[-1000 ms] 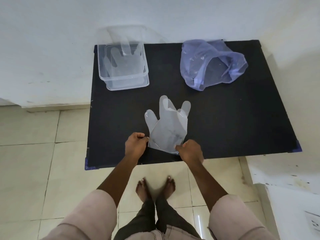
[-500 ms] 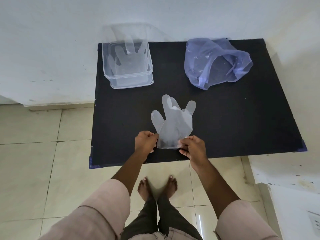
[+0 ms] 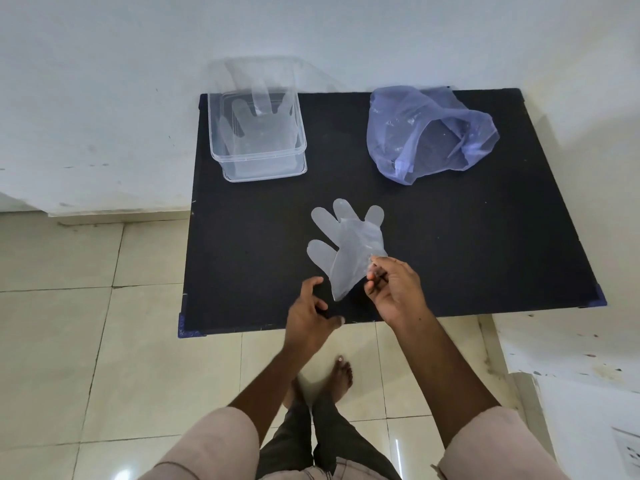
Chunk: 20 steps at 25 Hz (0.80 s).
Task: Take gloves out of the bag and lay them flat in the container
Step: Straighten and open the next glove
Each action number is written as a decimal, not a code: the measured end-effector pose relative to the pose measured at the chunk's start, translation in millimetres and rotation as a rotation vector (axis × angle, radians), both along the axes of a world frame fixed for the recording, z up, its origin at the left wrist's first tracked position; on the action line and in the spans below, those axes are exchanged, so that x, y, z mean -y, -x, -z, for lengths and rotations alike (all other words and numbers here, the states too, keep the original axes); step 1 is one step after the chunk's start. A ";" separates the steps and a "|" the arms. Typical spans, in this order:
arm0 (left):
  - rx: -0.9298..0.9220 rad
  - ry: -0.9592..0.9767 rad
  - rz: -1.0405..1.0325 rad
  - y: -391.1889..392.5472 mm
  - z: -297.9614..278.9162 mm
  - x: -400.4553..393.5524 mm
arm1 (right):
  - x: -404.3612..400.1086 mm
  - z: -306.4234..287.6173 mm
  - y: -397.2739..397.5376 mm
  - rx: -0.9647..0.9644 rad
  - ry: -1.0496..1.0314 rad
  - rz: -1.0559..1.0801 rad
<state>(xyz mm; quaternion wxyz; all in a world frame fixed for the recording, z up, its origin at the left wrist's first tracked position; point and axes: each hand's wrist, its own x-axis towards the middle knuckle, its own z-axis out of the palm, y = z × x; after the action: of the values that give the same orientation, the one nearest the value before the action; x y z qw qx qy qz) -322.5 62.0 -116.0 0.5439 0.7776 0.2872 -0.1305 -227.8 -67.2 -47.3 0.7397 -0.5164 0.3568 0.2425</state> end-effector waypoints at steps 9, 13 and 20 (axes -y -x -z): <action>0.448 -0.206 -0.088 -27.0 -35.7 -10.9 | 6.1 -19.7 -4.1 0.004 0.115 -0.056; 0.412 -0.195 -0.096 -33.7 -45.0 -25.3 | 22.3 -29.9 -10.1 0.048 0.022 0.030; 0.416 -0.187 -0.065 -44.2 -56.7 -33.7 | 53.8 -29.4 3.5 0.596 0.519 -0.585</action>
<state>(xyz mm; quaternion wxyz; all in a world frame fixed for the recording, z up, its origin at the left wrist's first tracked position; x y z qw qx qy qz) -278.3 95.8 -59.2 0.5208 0.8251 0.2048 0.0773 -231.4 -120.9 -17.9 0.5575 -0.8091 0.0181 0.1847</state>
